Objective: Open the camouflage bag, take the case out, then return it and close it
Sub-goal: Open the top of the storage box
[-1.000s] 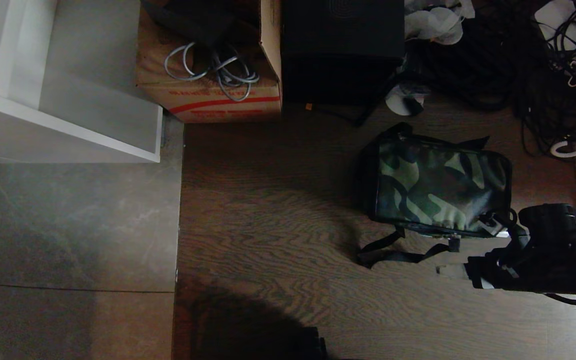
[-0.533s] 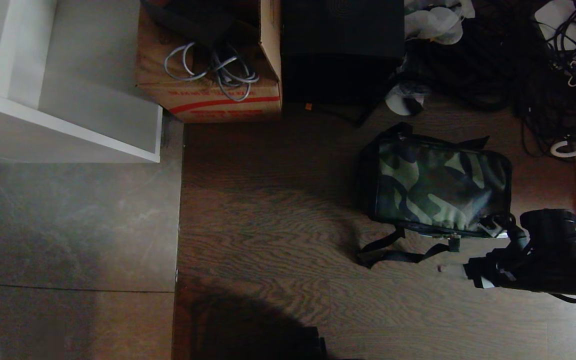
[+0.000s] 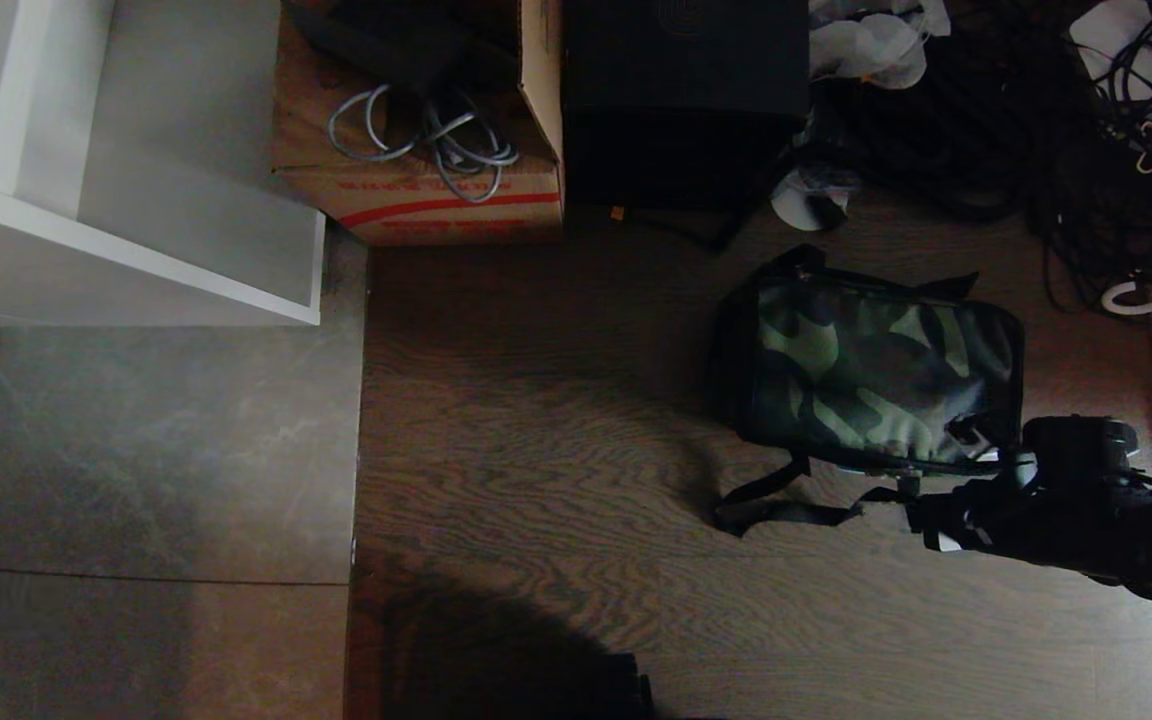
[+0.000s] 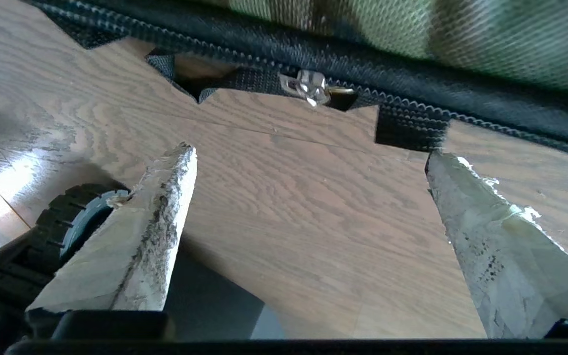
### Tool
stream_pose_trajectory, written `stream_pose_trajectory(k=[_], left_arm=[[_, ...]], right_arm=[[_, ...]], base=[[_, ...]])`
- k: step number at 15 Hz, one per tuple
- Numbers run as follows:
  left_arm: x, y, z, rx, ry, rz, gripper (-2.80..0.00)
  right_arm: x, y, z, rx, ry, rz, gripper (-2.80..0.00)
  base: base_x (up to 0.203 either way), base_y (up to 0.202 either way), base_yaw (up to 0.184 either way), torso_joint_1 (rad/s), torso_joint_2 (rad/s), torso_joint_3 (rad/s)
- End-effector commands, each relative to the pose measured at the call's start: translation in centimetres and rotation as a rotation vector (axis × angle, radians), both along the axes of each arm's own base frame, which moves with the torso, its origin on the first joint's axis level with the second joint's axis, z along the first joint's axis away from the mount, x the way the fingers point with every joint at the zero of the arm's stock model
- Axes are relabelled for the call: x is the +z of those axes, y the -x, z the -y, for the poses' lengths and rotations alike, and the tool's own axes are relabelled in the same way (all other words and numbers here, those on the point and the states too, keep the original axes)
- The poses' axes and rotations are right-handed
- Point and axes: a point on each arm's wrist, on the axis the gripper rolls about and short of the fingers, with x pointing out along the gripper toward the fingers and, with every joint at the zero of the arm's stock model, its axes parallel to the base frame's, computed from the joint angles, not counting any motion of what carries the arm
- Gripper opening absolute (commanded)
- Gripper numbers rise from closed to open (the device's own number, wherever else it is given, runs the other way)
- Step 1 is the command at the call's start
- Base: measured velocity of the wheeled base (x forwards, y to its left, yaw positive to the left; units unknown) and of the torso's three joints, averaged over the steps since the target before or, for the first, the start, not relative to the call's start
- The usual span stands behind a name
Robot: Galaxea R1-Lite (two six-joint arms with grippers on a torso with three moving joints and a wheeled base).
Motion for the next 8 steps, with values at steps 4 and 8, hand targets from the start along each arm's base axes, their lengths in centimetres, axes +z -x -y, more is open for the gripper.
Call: stream_pose_trajectory(k=[4, 8], left_arm=[[0.00, -0.01, 0.00, 0.000, 0.000, -0.001, -2.80], [0.00, -0.01, 0.00, 0.000, 0.000, -0.002, -2.80]], right_arm=[[-0.03, -0.71, -0.71, 0.030, -0.062, 0.013, 0.00], [0.02, -1.20, -1.10, 0.037, -0.069, 0.053, 0.00]], base=[[0.000, 0.000, 0.000, 0.000, 0.00, 0.000], [0.000, 0.000, 0.000, 0.000, 0.00, 0.000]])
